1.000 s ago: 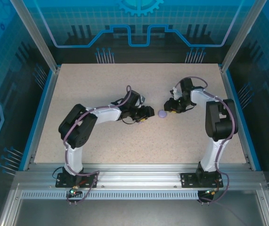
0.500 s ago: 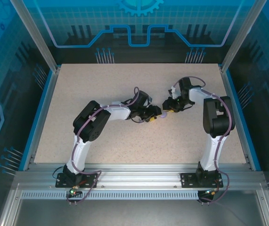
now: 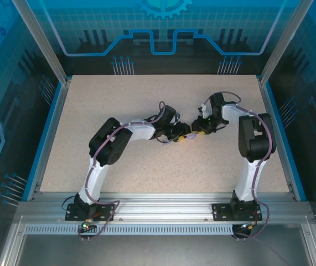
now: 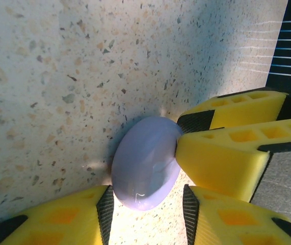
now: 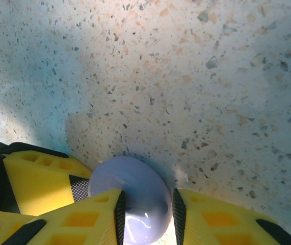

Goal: Insert the wireless bluetooth earbuds into the charging case

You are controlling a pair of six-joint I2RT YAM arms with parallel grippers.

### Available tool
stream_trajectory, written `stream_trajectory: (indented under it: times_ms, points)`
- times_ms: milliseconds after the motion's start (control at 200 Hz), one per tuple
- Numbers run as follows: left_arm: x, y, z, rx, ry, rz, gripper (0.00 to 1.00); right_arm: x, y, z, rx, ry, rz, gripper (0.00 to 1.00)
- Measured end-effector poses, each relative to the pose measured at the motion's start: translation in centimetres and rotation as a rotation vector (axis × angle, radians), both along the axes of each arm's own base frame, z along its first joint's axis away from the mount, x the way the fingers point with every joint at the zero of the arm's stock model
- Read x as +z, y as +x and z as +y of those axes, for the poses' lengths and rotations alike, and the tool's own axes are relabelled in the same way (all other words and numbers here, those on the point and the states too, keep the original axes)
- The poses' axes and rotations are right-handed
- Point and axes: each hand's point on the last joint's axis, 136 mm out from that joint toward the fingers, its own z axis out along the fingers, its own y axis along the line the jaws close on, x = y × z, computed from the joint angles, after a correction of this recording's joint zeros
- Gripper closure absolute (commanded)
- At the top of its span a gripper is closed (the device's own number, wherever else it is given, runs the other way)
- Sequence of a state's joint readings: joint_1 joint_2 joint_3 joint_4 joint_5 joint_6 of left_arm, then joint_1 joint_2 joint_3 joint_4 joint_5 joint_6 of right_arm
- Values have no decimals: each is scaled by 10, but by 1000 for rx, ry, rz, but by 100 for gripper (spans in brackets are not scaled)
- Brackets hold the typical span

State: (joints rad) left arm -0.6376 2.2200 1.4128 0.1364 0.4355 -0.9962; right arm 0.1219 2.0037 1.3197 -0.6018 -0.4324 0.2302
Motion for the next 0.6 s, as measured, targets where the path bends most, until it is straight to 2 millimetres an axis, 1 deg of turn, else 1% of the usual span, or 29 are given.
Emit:
stream_trajectory:
  times_ms: [55,180,405,600]
  points:
    - [0,0,0,0,0,1,57,0,0,0,-5,-11,-1,69]
    - [0,0,0,0,1,1,57,1,0,1,-17,-34,0,76]
    - [0,1,-1,-1,-2,1,57,3,1,-1,-42,-55,0,83]
    - [1,4,-3,-3,-18,-13,57,4,0,-4,-49,-72,-4,85]
